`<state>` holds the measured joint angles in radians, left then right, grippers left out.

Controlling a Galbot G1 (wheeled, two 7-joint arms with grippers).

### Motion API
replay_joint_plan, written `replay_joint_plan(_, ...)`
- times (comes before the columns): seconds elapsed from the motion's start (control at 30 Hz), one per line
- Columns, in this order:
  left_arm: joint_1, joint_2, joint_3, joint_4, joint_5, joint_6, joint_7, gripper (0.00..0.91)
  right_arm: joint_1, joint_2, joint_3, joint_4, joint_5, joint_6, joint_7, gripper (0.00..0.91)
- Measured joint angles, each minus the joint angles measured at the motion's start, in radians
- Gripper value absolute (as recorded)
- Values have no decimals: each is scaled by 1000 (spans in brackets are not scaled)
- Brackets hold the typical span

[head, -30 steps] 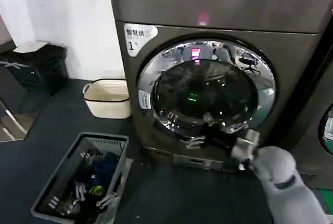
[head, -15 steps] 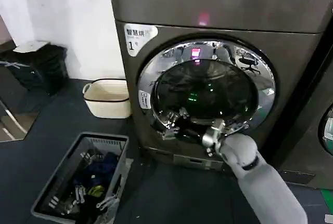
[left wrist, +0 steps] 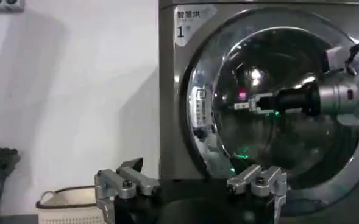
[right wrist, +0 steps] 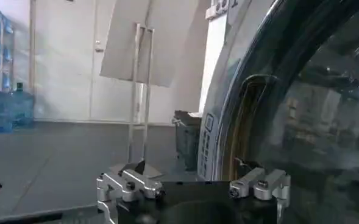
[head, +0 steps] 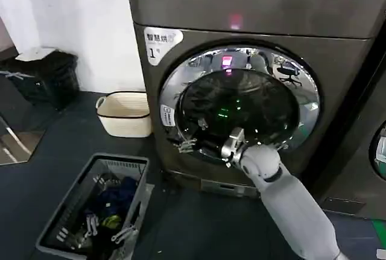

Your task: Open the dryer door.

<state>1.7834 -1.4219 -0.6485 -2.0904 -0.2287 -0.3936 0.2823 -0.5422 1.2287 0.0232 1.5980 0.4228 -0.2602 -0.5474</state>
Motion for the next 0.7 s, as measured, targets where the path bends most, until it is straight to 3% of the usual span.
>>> replay_joint_plan(0.3, 4, -10, -4, -7, 14, 5, -14, 907, 11, 15, -24, -13, 26, -27, -35, 907)
replay_joint_plan(0.53, -16, 1, -25, -28, 50, 117, -19, 907, -38, -41, 0, 43, 76, -45, -161, 907)
replay_joint_plan(0.7, -38, 29, -50, -50, 22, 202, -17, 907, -78, -82, 23, 79, 129, -10, -268, 907)
